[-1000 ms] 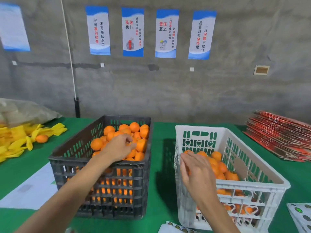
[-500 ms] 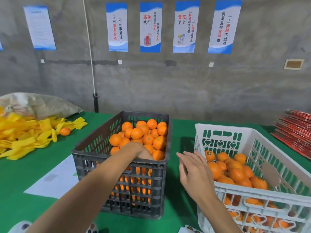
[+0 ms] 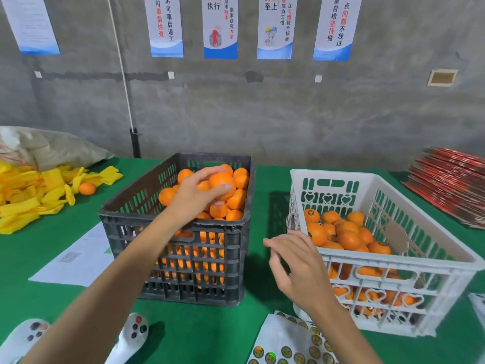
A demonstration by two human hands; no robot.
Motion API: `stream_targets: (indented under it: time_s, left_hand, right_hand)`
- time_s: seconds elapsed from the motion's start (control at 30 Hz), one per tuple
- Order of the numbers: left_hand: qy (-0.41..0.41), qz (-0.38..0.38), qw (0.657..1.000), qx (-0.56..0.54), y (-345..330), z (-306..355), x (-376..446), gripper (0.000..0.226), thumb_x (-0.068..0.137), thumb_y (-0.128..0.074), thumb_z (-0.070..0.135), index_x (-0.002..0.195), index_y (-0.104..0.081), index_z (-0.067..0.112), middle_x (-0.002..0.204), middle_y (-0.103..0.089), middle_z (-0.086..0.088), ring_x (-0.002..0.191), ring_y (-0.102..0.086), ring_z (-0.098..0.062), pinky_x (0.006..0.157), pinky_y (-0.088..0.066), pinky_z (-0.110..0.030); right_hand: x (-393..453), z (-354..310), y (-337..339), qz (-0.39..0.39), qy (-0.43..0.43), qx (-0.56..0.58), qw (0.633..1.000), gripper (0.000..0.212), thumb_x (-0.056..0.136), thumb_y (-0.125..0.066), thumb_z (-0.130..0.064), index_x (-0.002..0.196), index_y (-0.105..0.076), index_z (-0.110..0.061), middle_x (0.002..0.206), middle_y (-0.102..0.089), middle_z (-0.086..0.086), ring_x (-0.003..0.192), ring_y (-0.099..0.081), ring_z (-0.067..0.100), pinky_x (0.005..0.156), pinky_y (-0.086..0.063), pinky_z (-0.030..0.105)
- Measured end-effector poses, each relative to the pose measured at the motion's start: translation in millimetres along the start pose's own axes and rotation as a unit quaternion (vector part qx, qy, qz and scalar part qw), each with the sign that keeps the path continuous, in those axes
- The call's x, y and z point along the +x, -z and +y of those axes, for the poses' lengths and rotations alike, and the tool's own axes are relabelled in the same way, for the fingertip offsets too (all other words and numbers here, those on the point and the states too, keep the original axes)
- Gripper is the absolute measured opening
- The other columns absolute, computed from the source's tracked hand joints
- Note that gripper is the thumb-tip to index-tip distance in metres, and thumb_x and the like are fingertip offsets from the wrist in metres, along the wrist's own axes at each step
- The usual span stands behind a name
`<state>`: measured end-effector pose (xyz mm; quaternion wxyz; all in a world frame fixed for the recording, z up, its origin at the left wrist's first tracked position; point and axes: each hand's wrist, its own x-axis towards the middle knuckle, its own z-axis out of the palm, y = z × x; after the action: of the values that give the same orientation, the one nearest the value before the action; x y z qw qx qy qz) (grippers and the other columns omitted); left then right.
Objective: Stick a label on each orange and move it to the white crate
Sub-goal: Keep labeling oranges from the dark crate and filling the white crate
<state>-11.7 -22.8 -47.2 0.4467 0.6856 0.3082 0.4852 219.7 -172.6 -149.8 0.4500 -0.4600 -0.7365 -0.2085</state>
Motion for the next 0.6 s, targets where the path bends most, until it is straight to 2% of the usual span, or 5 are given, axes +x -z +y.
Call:
stream_targets:
  time_s: [0.1, 0.17, 0.3, 0.47, 0.6]
  left_hand:
    - [-0.013, 0.025, 0.986, -0.162, -16, 15, -41, 0.048, 0.084, -0.083, 0.032, 0.131, -0.071, 0.032, 0.135, -0.066, -0.002, 0.109, -0.074, -0.029, 0.083, -0.064, -0.040]
    - [-0.006, 0.022, 0.976, -0.218, -28, 13, -69, 0.048, 0.085, -0.083, 0.031, 0.131, -0.071, 0.034, 0.136, -0.067, 0.001, 0.115, -0.072, -0.031, 0.085, -0.063, -0.039]
    - [0.021, 0.035, 0.969, -0.243, -53, -5, -117, 0.043, 0.083, -0.084, 0.030, 0.123, -0.074, 0.040, 0.142, -0.063, -0.007, 0.118, -0.070, -0.034, 0.084, -0.063, -0.039]
    - [0.078, -0.012, 0.972, -0.221, -82, -53, -166, 0.066, 0.076, -0.090, 0.047, 0.136, -0.067, 0.031, 0.138, -0.064, -0.009, 0.114, -0.071, -0.036, 0.087, -0.063, -0.044]
    - [0.151, -0.005, 0.959, -0.239, -113, -96, -201, 0.063, 0.075, -0.091, 0.045, 0.133, -0.070, 0.029, 0.133, -0.068, -0.010, 0.115, -0.071, -0.035, 0.087, -0.063, -0.044]
  right_hand:
    - [-21, -6, 2, -0.001, -0.020, 0.015, 1.000, 0.022, 0.096, -0.060, -0.010, 0.112, -0.074, -0.009, 0.102, -0.072, -0.003, 0.099, -0.065, 0.017, 0.099, -0.046, 0.033]
    - [-43, -7, 3, -0.014, -0.049, 0.023, 0.998, 0.023, 0.096, -0.059, -0.012, 0.113, -0.075, -0.009, 0.103, -0.073, -0.004, 0.099, -0.065, 0.016, 0.094, -0.048, 0.031]
    - [-95, -7, 5, -0.104, -0.124, 0.038, 0.986, 0.027, 0.095, -0.056, -0.021, 0.111, -0.076, -0.013, 0.101, -0.073, -0.007, 0.096, -0.063, 0.008, 0.089, -0.051, 0.030]
    - [-135, -5, 13, -0.228, -0.190, 0.043, 0.954, 0.025, 0.099, -0.057, -0.023, 0.115, -0.075, -0.019, 0.114, -0.073, -0.010, 0.104, -0.060, 0.006, 0.097, -0.049, 0.033]
    - [-156, -8, 14, -0.275, -0.214, 0.048, 0.936, 0.040, 0.096, -0.062, -0.053, 0.124, -0.073, -0.026, 0.131, -0.065, -0.019, 0.119, -0.051, -0.003, 0.108, -0.037, 0.023]
